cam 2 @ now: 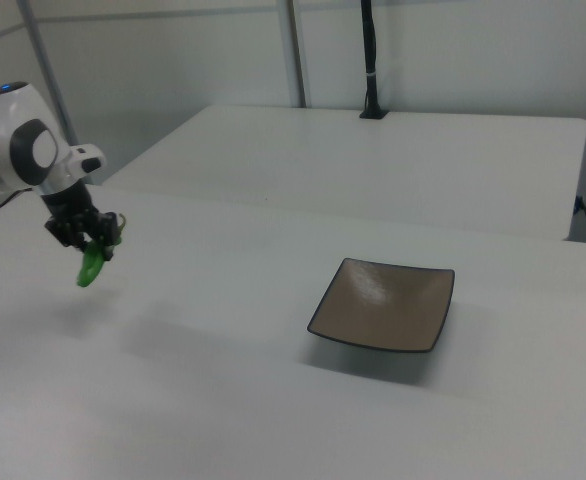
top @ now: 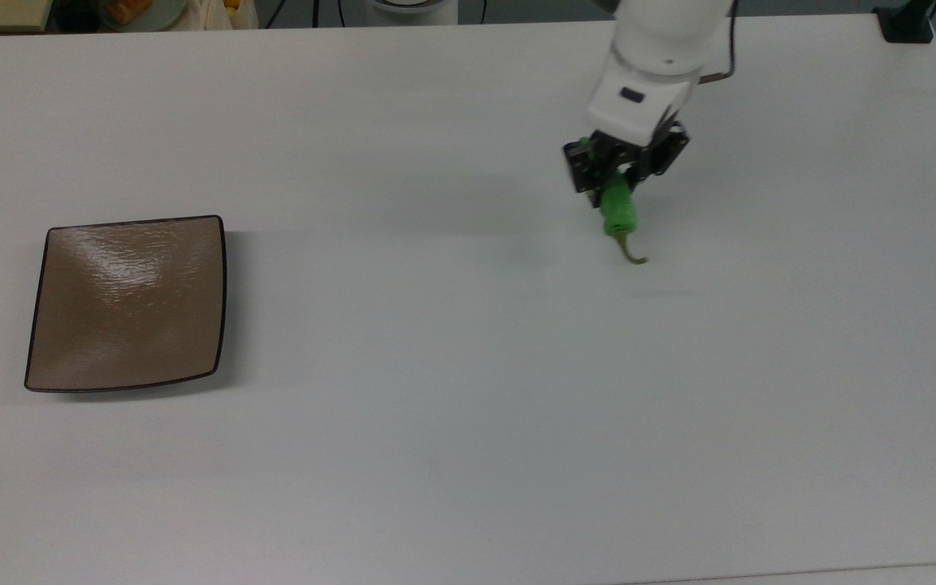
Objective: Chili peppers are placed on a ceramic plate
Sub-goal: 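Lift the chili pepper and carry it over the dark square plate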
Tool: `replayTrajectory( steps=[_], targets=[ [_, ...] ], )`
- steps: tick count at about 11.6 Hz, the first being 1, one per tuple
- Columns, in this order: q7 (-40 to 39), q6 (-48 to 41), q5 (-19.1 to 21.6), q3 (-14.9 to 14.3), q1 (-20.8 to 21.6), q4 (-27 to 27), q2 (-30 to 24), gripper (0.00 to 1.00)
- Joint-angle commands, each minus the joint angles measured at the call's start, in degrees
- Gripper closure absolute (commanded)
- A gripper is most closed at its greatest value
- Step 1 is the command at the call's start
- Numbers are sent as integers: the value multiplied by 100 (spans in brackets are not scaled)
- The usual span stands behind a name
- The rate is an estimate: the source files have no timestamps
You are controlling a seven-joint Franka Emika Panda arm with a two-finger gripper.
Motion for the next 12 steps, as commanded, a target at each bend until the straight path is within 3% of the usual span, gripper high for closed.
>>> replayTrajectory(
  steps=[1, 10, 12],
  targets=[
    [-651, -137, 97, -614, -208, 142, -248, 85],
    [-2470, 82, 1134, -2126, -806, 565, -107, 85],
    [-2612, 590, 1564, -2233, -1069, 731, 50, 85]
  ],
)
